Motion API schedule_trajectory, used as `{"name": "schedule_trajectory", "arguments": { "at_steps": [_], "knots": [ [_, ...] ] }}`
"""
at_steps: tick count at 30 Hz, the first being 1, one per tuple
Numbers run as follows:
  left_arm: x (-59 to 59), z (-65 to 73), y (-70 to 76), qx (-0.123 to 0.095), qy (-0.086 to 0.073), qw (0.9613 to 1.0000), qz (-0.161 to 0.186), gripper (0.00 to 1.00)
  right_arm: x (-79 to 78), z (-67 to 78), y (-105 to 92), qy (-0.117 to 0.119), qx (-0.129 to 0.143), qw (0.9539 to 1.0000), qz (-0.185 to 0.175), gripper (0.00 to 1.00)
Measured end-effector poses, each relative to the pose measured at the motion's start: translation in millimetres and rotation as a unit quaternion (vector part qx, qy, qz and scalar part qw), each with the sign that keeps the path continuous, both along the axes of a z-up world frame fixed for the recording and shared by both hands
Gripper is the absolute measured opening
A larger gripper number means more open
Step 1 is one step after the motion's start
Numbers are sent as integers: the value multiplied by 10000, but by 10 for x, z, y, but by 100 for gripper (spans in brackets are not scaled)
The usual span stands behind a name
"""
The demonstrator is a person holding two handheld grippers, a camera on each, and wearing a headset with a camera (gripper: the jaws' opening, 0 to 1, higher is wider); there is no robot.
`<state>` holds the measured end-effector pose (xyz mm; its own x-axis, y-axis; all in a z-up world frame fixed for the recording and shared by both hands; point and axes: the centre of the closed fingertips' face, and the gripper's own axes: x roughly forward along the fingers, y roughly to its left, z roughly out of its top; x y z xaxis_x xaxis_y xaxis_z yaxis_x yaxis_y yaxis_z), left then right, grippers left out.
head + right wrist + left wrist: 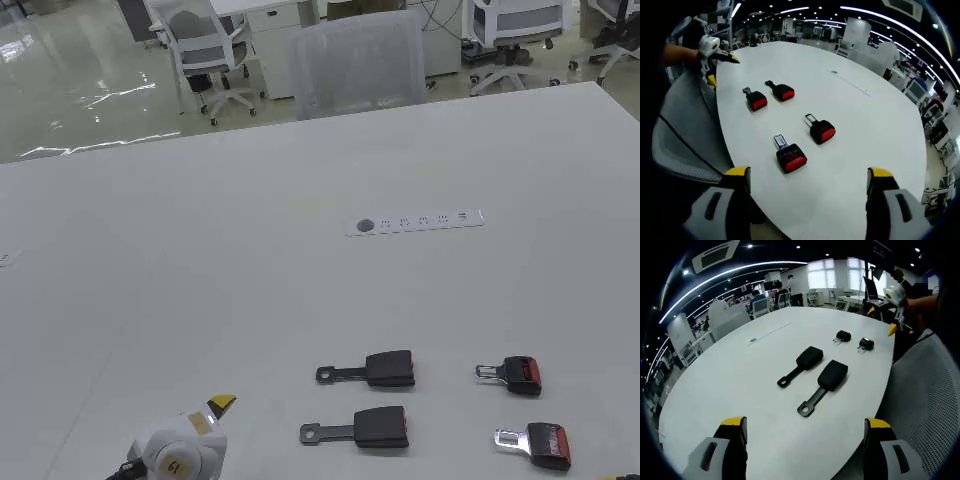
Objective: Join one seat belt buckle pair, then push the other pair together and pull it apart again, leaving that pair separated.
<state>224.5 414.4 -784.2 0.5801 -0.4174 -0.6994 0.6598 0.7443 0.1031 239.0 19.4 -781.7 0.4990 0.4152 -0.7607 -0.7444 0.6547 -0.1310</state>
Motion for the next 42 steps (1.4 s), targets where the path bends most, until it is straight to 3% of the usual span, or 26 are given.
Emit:
{"name": "schedule_trajectory", "arguments": {
  "at_steps": [20,42],
  "knots": [
    [-29,-45,-2,61,66,10000,5,98,14,-80,-33,27,-3,10000,26,97],
    [-35,-12,-12,1,-49,10000,-8,97,-11,-49,-39,-35,8,10000,0,97]
  ]
}}
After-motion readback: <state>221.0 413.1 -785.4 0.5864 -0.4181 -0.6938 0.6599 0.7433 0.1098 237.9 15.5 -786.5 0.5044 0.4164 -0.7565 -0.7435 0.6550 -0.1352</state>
